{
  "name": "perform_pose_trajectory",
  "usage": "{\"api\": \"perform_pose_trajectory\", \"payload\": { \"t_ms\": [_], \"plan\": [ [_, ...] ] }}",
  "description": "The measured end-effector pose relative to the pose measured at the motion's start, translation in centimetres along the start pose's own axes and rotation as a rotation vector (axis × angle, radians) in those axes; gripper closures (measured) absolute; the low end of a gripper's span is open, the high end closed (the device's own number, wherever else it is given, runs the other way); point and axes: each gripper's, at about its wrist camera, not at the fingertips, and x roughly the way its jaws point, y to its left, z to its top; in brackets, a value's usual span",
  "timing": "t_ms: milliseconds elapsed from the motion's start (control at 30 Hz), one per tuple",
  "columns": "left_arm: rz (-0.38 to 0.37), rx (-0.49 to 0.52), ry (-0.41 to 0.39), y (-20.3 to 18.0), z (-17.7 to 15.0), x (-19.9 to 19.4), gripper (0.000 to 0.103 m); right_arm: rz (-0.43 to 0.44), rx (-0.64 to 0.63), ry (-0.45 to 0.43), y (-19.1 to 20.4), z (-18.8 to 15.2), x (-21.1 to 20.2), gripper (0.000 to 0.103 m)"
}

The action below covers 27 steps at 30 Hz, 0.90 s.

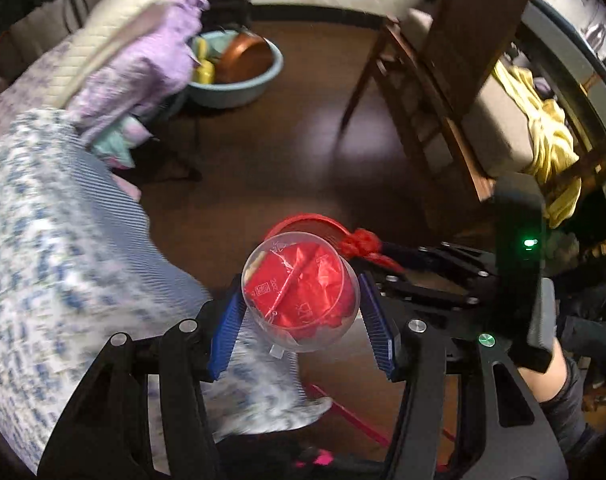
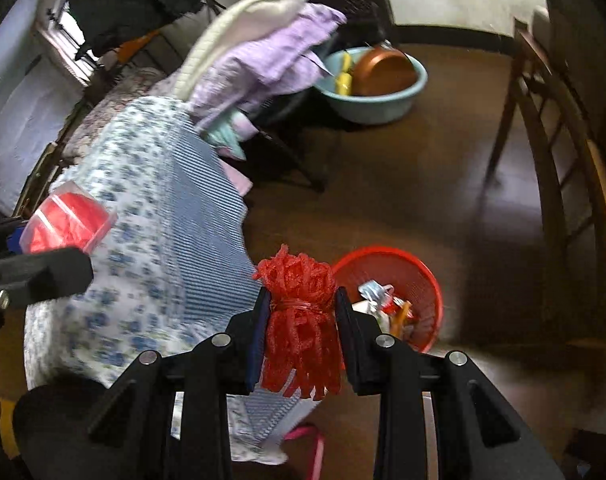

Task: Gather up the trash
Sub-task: 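Carry the cup and ribbon over the red wastebasket, then open both grippers to drop cup and ribbon into the wastebasket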

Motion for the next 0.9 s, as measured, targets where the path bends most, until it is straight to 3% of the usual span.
{"api": "perform_pose_trajectory", "payload": {
  "t_ms": [133,467,733,767,833,867,900],
  "plan": [
    [-0.020,0.007,0.059,-1.6,1.0,3.4,0.047,-0.020,0.041,0.027,-2.1,-0.5,1.8,0.071],
    [-0.007,-0.015,0.216,-1.0,1.2,12.1,0.047,-0.046,0.122,0.105,-6.7,-2.6,6.7,0.071],
    [-0.018,-0.024,0.256,-0.8,2.8,15.7,0.047,-0.040,0.176,0.140,-8.3,-3.4,10.1,0.070],
    [-0.034,-0.039,0.257,-0.6,2.9,16.0,0.047,-0.043,0.181,0.134,-8.4,-3.4,10.3,0.068],
    [-0.064,-0.059,0.252,-0.4,3.1,16.0,0.047,-0.075,0.200,0.102,-8.6,-3.4,10.3,0.056],
    [-0.082,-0.062,0.250,-0.4,3.1,16.0,0.044,-0.093,0.207,0.087,-8.7,-3.5,10.2,0.043],
    [-0.091,-0.062,0.249,-0.4,3.1,16.0,0.037,-0.096,0.207,0.081,-8.7,-3.5,10.1,0.041]
  ]
}}
